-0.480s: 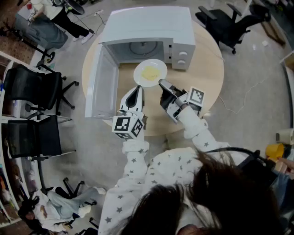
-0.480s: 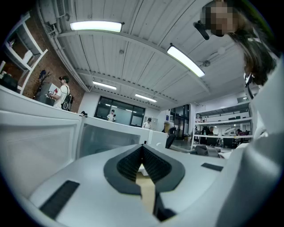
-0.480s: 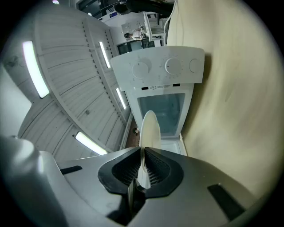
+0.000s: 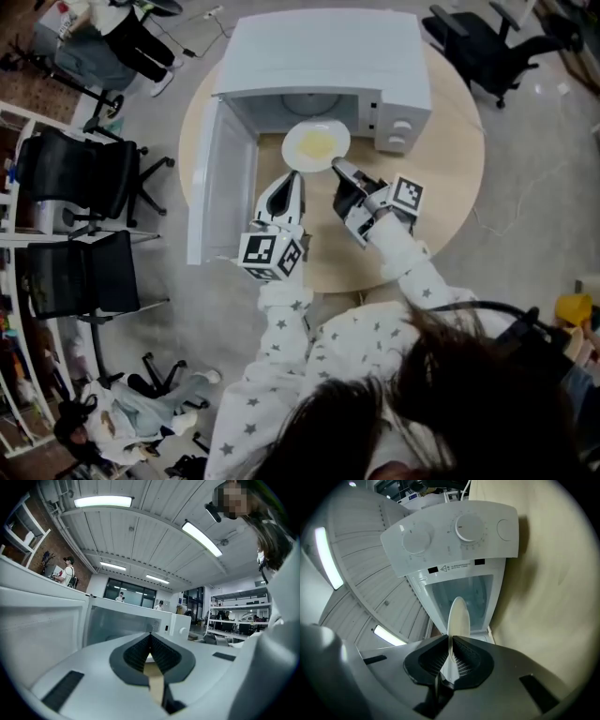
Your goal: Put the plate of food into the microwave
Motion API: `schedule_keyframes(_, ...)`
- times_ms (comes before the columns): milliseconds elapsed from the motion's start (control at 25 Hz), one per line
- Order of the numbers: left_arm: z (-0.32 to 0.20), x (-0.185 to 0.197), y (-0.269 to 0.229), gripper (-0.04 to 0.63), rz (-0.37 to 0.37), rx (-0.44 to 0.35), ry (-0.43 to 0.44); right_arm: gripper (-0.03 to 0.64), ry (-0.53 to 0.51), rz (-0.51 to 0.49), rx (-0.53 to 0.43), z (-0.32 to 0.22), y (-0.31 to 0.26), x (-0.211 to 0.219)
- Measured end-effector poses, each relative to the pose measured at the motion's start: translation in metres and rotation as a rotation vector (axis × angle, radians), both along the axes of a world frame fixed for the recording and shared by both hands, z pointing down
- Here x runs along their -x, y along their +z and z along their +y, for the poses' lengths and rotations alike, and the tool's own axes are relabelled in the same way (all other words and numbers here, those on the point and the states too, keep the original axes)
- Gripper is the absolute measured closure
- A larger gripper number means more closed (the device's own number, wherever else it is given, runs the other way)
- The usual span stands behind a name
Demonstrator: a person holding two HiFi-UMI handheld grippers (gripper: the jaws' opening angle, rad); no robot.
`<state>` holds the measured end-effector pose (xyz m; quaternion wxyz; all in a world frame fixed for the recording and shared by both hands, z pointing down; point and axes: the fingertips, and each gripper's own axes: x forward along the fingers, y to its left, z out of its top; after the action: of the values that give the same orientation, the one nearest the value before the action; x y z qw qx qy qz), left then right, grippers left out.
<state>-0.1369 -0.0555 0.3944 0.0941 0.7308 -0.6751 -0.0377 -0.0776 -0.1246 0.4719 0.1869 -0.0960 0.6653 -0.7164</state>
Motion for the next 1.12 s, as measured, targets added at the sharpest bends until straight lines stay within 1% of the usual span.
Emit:
schedule_keyframes(120, -0.005, 0.000, 0.011, 0.594, 0.005, 0.024, 0.026, 0.595, 0.032, 0.005, 0.009, -0.006, 0.008, 0.005)
schedule_keyframes(240, -0.023, 0.014, 0.019, 0.594, 0.030, 0.037, 0.069, 0.595, 0.068, 0.033, 0.005, -0.022, 0.011, 0.026)
schedule_keyframes(320, -0.036, 0.023, 0.023, 0.594, 0.041, 0.047, 0.113, 0.595, 0.113, 0.040, 0.014, -0.034, 0.013, 0.037)
schedule_keyframes(440, -0.050, 0.024, 0.030, 0.594, 0.053, 0.061, 0.177, 0.595, 0.178, 0.065, 0.020, -0.044, 0.021, 0.038)
schedule_keyframes(640, -0.069, 0.029, 0.034, 0.594, 0.055, 0.064, 0.229, 0.595, 0.244, 0.087, 0.030, -0.061, 0.030, 0.043)
schedule_keyframes(760, -0.076, 0.031, 0.042, 0.594, 0.058, 0.075, 0.239, 0.595, 0.258, 0.102, 0.046, -0.067, 0.040, 0.047)
schedule_keyframes(920, -0.083, 0.032, 0.050, 0.594, 0.060, 0.094, 0.233, 0.595, 0.259, 0.110, 0.074, -0.072, 0.050, 0.055)
schedule_keyframes(1120, -0.094, 0.037, 0.056, 0.594, 0.072, 0.113, 0.220, 0.595, 0.274, 0.118, 0.087, -0.084, 0.054, 0.063)
